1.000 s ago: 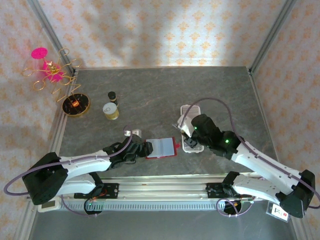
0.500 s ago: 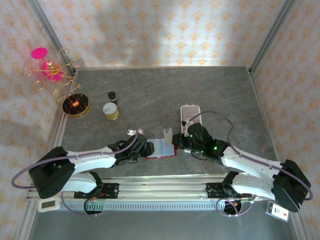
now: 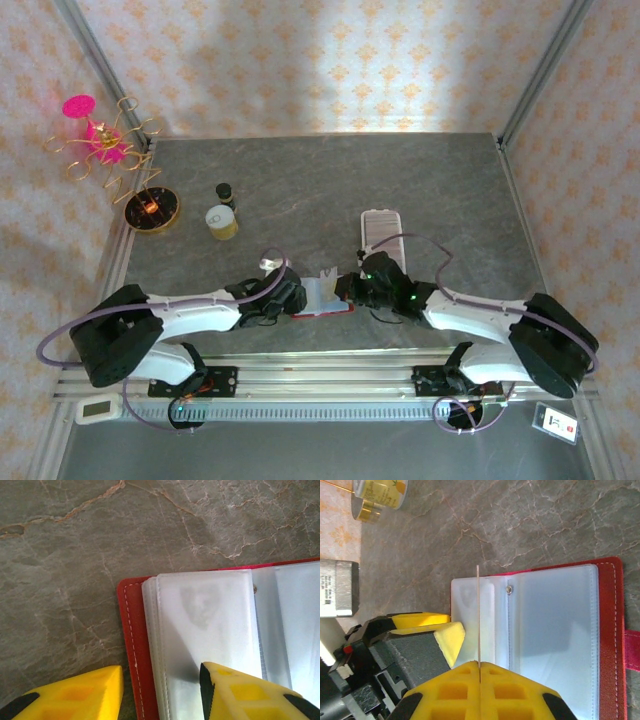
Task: Put the credit cards into the card holder
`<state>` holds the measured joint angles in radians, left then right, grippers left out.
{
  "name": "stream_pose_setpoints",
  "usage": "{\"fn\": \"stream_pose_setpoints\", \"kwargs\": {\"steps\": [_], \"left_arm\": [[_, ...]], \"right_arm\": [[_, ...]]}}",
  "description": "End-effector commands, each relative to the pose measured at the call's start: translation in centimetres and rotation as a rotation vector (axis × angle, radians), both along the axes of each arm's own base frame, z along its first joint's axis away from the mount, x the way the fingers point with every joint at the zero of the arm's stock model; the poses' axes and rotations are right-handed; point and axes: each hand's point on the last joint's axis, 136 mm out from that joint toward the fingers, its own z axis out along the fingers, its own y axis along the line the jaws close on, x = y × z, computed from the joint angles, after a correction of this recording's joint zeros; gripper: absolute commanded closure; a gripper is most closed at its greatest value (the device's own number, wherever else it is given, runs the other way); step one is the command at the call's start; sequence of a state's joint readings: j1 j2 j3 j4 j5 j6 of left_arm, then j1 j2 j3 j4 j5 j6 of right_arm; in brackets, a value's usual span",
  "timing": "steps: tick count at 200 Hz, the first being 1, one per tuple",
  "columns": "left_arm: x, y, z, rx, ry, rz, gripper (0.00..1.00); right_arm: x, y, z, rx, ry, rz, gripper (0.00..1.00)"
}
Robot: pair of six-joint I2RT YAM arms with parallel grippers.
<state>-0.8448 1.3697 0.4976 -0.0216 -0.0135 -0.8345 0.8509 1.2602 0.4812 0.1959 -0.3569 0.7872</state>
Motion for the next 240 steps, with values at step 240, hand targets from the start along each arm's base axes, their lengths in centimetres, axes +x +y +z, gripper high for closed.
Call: {"fn": "stream_pose_setpoints", "kwargs": {"steps": [240], "left_arm": [[-1.3,2.3,-2.0,0.098,0.032,0.013,0.68]], "right_arm": [[1.4,1.1,-2.4,0.073,0.039,-0.162,1.00]]}}
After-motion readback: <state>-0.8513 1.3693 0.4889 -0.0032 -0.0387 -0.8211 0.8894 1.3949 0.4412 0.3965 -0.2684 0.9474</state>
